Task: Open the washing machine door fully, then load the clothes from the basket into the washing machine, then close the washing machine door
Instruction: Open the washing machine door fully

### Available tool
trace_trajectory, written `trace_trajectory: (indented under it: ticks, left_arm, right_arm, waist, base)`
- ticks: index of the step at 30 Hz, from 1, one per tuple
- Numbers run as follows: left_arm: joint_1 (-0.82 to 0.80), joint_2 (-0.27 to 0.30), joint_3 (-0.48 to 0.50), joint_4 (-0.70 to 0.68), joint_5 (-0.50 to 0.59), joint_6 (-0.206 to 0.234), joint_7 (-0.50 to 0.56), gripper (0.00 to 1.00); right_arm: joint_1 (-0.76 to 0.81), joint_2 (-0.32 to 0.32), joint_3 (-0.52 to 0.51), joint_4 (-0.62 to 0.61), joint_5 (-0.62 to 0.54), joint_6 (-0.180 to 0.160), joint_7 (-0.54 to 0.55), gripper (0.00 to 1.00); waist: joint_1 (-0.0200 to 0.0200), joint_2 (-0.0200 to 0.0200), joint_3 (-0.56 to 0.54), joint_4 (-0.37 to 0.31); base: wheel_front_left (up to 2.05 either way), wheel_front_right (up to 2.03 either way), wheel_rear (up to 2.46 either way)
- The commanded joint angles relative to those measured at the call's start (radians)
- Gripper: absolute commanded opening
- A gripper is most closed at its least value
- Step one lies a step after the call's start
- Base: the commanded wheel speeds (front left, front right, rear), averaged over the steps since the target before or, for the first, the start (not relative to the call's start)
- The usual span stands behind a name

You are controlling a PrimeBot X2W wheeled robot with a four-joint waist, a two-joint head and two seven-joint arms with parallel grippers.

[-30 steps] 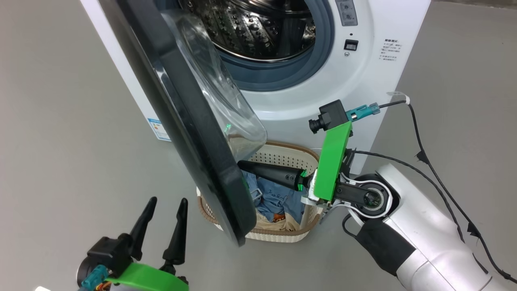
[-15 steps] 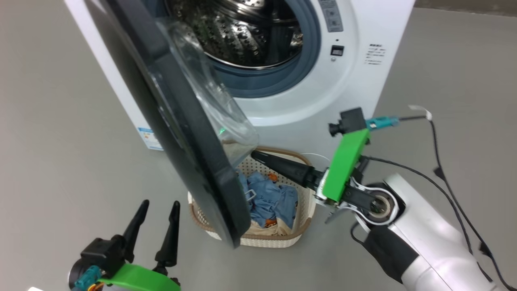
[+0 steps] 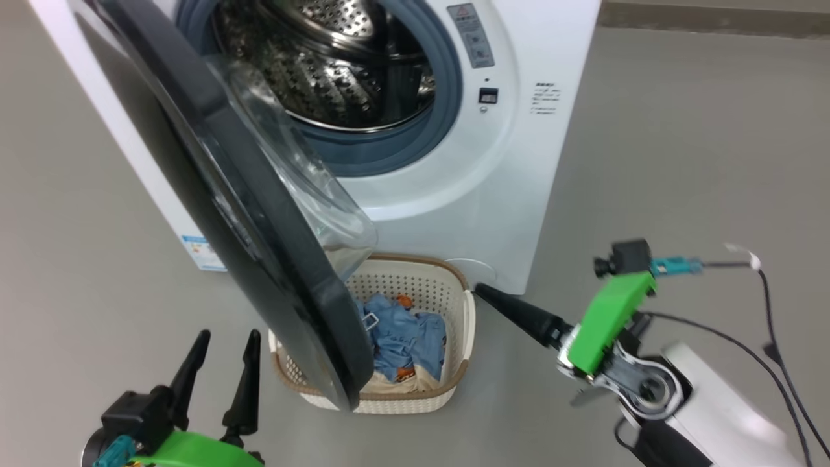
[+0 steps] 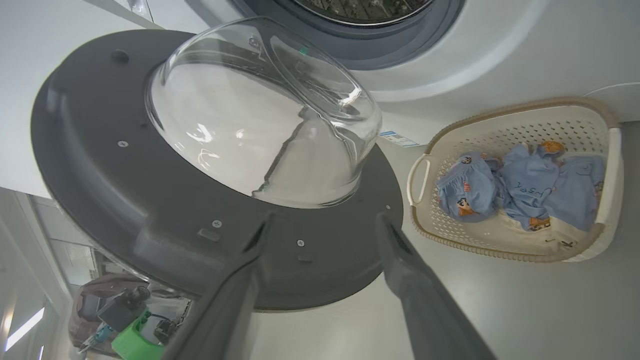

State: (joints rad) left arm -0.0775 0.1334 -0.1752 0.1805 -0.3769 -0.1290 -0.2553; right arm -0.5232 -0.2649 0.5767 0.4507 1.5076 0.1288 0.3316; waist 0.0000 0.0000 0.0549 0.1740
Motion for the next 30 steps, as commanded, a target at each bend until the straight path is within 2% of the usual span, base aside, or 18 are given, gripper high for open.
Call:
trace_trajectory:
  ticks: [1,14,24,30]
  left_arm:
    - [-0.013,0.023,0.041,-0.020,-0.005,-0.002,-0.006,1.00]
    - [0.034,0.029,0.080,-0.041,-0.005,-0.002,-0.006,1.00]
    - [0.056,0.015,0.115,-0.058,0.000,-0.002,-0.006,1.00]
    - [0.066,0.008,0.125,-0.062,0.004,-0.002,-0.006,1.00]
  right_arm:
    - [0.013,-0.001,0.007,-0.023,0.000,0.002,-0.014,1.00]
    - [0.144,-0.129,0.001,0.009,-0.040,0.002,-0.180,1.00]
    - [0.213,-0.214,0.058,0.052,-0.120,0.002,-0.341,1.00]
    - [0.232,-0.244,0.105,0.100,-0.156,0.002,-0.426,1.00]
  waist:
    - [0.0000,0.0000,-0.012,-0.015]
    - [0.0000,0.0000,-0.033,-0.076]
    - [0.0000,0.0000,-0.032,-0.105]
    - [0.0000,0.0000,-0.033,-0.114]
  base:
    - [0.00,0.00,0.00]
    - [0.00,0.00,0.00]
    - [0.00,0.00,0.00]
    - [0.00,0.00,0.00]
